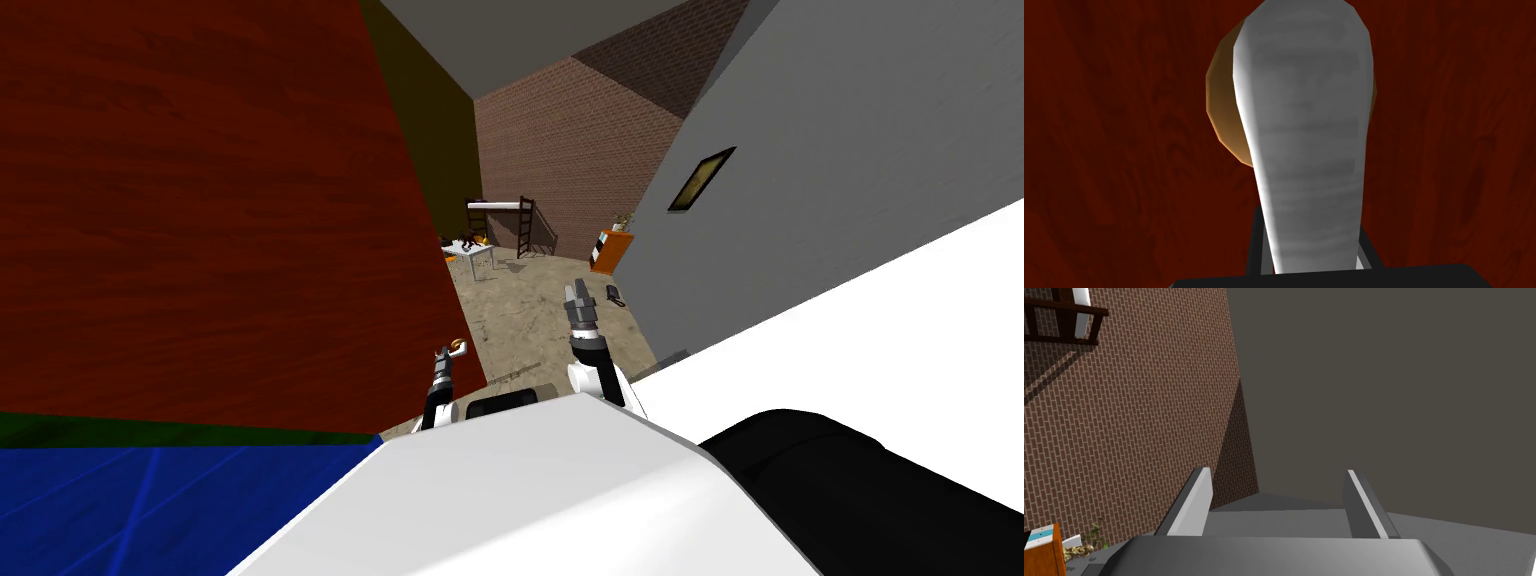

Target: Push the door open

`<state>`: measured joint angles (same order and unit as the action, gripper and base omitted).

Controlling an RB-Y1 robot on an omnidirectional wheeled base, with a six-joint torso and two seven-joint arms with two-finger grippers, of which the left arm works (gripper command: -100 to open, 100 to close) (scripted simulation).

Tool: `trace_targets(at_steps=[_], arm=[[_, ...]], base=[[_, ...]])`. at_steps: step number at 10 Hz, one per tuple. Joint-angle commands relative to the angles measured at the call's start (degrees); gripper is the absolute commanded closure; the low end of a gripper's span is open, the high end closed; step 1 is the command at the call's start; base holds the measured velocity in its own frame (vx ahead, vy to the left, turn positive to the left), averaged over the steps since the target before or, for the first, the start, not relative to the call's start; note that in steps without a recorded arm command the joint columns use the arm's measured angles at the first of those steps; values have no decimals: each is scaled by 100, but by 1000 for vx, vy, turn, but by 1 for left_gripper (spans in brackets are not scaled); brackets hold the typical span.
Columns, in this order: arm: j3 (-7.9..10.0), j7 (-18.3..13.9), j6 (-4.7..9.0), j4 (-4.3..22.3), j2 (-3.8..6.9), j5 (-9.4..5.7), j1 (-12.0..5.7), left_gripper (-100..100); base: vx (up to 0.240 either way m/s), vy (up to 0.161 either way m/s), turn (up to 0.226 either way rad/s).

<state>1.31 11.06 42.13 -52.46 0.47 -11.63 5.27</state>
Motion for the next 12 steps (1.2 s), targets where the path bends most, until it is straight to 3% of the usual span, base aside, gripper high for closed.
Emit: trace_targets(at_steps=[1, 4, 6, 8, 10, 12], arm=[[93, 38, 77, -34, 104, -59, -29, 100], [161, 93, 86, -77, 68, -145, 9, 100], [211, 135, 93, -109, -65, -209, 38, 100], [256, 171, 98, -137, -282, -265, 63, 100], [412, 193, 110, -131, -3, -342, 75, 100], [502, 226, 115, -141, 64, -402, 77, 100]], base=[[216, -3, 88], [200, -49, 81], [213, -70, 125], [156, -104, 124], [109, -44, 57], [204, -57, 61]])
